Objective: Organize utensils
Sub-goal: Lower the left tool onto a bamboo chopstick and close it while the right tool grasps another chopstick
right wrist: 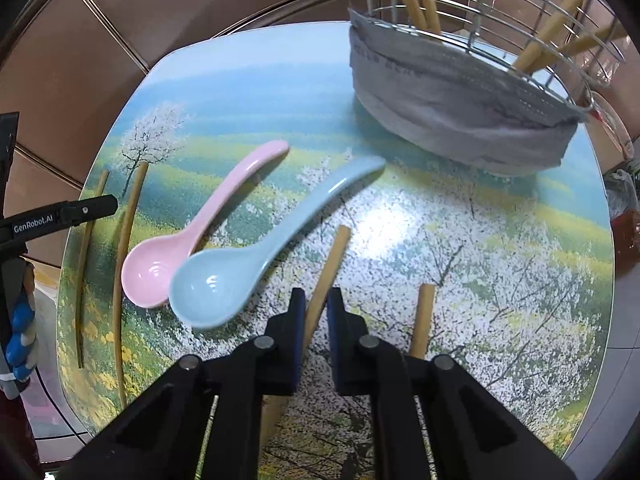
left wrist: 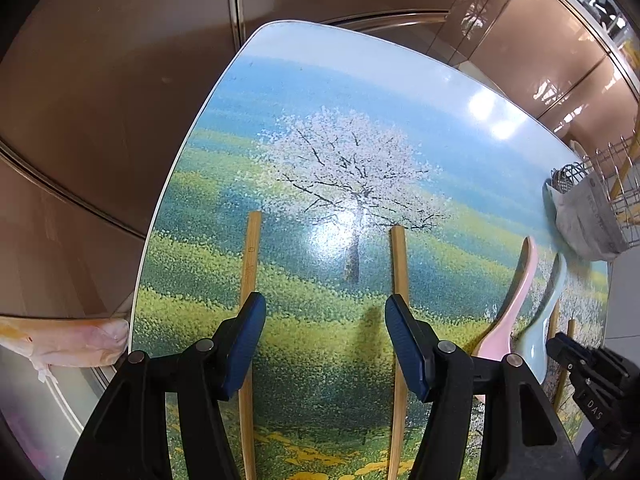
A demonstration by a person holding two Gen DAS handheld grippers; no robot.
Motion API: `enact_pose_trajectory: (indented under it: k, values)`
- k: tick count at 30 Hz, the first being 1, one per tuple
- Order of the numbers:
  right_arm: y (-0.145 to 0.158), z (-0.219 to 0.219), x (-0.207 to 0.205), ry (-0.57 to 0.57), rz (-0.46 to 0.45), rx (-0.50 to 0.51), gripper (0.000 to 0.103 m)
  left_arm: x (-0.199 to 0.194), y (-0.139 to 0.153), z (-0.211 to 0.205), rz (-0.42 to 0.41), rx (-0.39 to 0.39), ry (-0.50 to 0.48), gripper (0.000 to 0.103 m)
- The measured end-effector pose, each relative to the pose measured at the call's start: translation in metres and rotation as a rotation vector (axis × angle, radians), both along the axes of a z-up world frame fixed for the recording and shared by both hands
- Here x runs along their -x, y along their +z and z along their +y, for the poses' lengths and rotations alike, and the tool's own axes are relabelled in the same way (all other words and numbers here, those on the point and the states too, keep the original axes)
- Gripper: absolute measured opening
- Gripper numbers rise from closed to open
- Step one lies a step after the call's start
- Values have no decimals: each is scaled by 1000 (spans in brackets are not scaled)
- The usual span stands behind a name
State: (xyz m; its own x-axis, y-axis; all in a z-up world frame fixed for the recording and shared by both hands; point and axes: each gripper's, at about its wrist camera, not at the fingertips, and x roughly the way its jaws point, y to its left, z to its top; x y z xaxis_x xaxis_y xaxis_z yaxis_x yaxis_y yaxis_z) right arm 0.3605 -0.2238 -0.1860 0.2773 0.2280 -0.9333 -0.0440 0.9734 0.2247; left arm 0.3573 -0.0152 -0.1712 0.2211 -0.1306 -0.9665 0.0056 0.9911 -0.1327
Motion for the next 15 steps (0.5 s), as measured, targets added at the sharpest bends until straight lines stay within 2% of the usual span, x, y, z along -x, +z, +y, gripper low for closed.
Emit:
enact_pose_trajectory:
  k: [5, 12, 14, 15]
  values:
    - [-1, 0, 0, 1, -5, -14, 7, -6, 0, -3, 28, 36, 11, 61]
    - [-1, -4, 3, 7, -13, -43, 7, -10, -3, -32, 48, -24, -35, 61]
    - [-1, -2, 3, 9, -18, -49, 7, -10, -7, -39, 63, -45, -58, 57]
    - [-1, -1, 3, 8, -19, -51, 7, -11, -7, -42, 59, -71, -66, 50]
